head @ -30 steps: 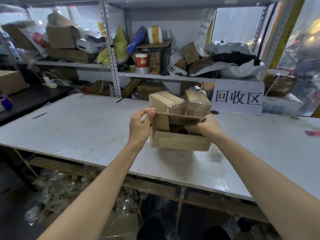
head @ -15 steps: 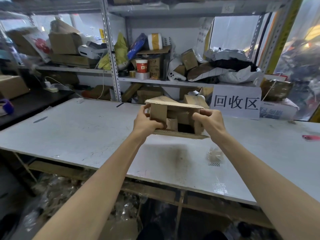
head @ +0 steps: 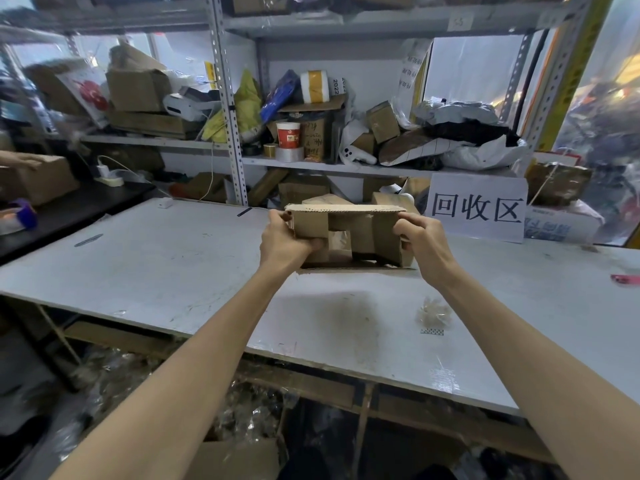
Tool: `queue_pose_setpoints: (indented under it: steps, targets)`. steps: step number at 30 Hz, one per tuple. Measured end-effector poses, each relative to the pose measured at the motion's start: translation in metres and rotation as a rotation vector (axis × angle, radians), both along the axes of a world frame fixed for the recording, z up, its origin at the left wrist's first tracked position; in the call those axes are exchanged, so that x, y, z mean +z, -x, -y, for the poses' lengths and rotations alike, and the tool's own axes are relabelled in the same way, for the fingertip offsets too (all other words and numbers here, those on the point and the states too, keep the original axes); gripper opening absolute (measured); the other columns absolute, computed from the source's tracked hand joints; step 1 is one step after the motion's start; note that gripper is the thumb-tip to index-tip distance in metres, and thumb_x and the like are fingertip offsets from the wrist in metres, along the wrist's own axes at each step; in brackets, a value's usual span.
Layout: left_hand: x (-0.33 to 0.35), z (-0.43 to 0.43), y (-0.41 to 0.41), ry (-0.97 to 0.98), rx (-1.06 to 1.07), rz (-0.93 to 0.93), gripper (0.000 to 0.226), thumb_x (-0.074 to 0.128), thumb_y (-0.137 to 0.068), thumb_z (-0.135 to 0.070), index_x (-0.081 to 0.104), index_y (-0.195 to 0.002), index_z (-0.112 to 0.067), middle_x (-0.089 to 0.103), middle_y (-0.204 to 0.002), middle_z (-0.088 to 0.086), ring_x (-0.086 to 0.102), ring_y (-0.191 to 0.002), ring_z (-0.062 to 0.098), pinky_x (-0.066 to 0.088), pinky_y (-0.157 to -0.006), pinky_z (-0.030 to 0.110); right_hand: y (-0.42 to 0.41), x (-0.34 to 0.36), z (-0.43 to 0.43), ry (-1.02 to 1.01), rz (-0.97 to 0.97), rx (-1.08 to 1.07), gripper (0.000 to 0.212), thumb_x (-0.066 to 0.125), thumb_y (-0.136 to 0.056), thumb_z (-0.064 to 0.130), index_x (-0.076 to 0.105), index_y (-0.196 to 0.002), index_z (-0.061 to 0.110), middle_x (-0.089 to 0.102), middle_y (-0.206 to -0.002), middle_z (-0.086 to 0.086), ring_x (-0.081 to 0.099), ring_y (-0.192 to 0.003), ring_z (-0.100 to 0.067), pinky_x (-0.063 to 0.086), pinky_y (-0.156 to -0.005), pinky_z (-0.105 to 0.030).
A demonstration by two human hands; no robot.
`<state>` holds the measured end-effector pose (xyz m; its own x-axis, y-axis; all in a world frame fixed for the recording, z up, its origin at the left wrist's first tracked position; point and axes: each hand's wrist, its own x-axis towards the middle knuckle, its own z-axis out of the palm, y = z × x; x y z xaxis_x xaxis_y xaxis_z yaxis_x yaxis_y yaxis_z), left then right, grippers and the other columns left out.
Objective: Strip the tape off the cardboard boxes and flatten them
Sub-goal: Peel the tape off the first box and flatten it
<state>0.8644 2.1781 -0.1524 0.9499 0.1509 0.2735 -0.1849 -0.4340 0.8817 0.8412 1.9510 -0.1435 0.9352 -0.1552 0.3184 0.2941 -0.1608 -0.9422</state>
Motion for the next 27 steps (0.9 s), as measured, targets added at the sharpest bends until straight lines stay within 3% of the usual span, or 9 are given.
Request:
queue_pose_setpoints:
  steps: [3, 6, 10, 15, 19, 21, 23, 25, 27]
  targets:
    - [-0.001, 0.002, 0.000, -0.012, 0.011, 0.003, 0.087, 0.092, -0.061, -0.038, 0.039, -0.125, -0.016, 0.055, -0.129, 0.009, 0.055, -0.118, 0.029, 0.051, -0.100, 0.047, -0.002, 0.002, -0.004, 0.008, 0.000, 0.019, 0.011, 0.061, -0.072, 0.023, 0.072, -0.076, 0.024, 0.062, -0.075, 0.002, 0.056, -0.080, -0.017, 0.044, -0.068, -0.027]
    - [0.000, 0.001, 0.002, -0.057, 0.091, 0.022, 0.081, 0.091, -0.062, -0.032, 0.039, -0.123, -0.017, 0.055, -0.124, 0.008, 0.056, -0.113, 0.029, 0.054, -0.092, 0.041, -0.003, 0.003, -0.007, 0.010, -0.004, 0.027, 0.015, 0.063, -0.072, 0.022, 0.072, -0.083, 0.022, 0.065, -0.081, 0.000, 0.058, -0.087, -0.020, 0.047, -0.073, -0.031]
    - [0.007, -0.007, 0.008, 0.168, -0.189, -0.076, 0.069, 0.074, -0.065, -0.026, 0.040, -0.125, -0.022, 0.055, -0.108, -0.004, 0.055, -0.101, 0.016, 0.050, -0.073, 0.025, -0.002, 0.005, -0.005, -0.033, -0.019, -0.002, 0.019, 0.059, -0.069, 0.026, 0.068, -0.086, 0.023, 0.062, -0.087, -0.004, 0.054, -0.089, -0.021, 0.044, -0.071, -0.029]
    - [0.009, -0.019, 0.008, 0.193, -0.314, -0.136, 0.072, 0.059, -0.080, 0.005, 0.032, -0.143, -0.018, 0.043, -0.140, 0.005, 0.044, -0.126, 0.027, 0.049, -0.092, 0.034, -0.002, 0.009, -0.002, -0.020, -0.091, 0.060, 0.042, 0.051, -0.072, 0.024, 0.062, -0.112, 0.019, 0.065, -0.098, -0.005, 0.055, -0.093, -0.026, 0.045, -0.063, -0.030]
    - [0.011, -0.024, 0.014, 0.375, -0.448, -0.211, 0.058, 0.052, -0.068, -0.021, 0.044, -0.125, -0.016, 0.053, -0.133, 0.003, 0.046, -0.123, 0.027, 0.047, -0.092, 0.039, -0.003, 0.007, 0.000, -0.072, -0.081, 0.066, 0.034, 0.040, -0.086, 0.005, 0.060, -0.113, 0.010, 0.064, -0.102, -0.009, 0.053, -0.097, -0.027, 0.041, -0.059, -0.027]
    - [0.013, -0.022, 0.015, 0.542, -0.414, -0.210, 0.039, 0.048, -0.072, -0.034, 0.055, -0.107, -0.018, 0.059, -0.123, 0.007, 0.050, -0.117, 0.027, 0.045, -0.085, 0.037, 0.000, 0.007, 0.002, -0.166, -0.104, 0.123, 0.033, 0.043, -0.077, 0.017, 0.060, -0.104, 0.010, 0.065, -0.096, -0.007, 0.055, -0.089, -0.020, 0.042, -0.058, -0.026]
    - [0.014, -0.019, 0.013, 0.577, -0.296, -0.176, 0.032, 0.045, -0.091, -0.047, 0.057, -0.100, -0.019, 0.060, -0.115, 0.011, 0.053, -0.114, 0.029, 0.045, -0.084, 0.034, 0.000, 0.006, 0.001, -0.219, -0.137, 0.151, 0.029, 0.049, -0.080, 0.034, 0.059, -0.095, 0.011, 0.065, -0.092, -0.006, 0.056, -0.084, -0.017, 0.040, -0.062, -0.028]
    - [0.012, -0.015, 0.009, 0.539, -0.232, -0.154, 0.034, 0.037, -0.102, -0.046, 0.052, -0.114, -0.018, 0.058, -0.110, 0.008, 0.055, -0.108, 0.026, 0.048, -0.081, 0.033, -0.002, 0.004, 0.001, -0.153, -0.141, 0.072, 0.030, 0.054, -0.091, 0.040, 0.056, -0.095, 0.010, 0.064, -0.094, -0.007, 0.057, -0.087, -0.020, 0.042, -0.062, -0.027]
    - [0.011, -0.016, 0.006, 0.494, -0.254, -0.134, 0.041, 0.047, -0.102, -0.029, 0.035, -0.139, -0.017, 0.055, -0.108, 0.002, 0.057, -0.099, 0.020, 0.049, -0.074, 0.030, -0.004, 0.001, 0.004, -0.072, -0.119, 0.025, 0.033, 0.069, -0.085, 0.023, 0.053, -0.109, 0.008, 0.059, -0.105, -0.008, 0.058, -0.096, -0.020, 0.049, -0.061, -0.022]
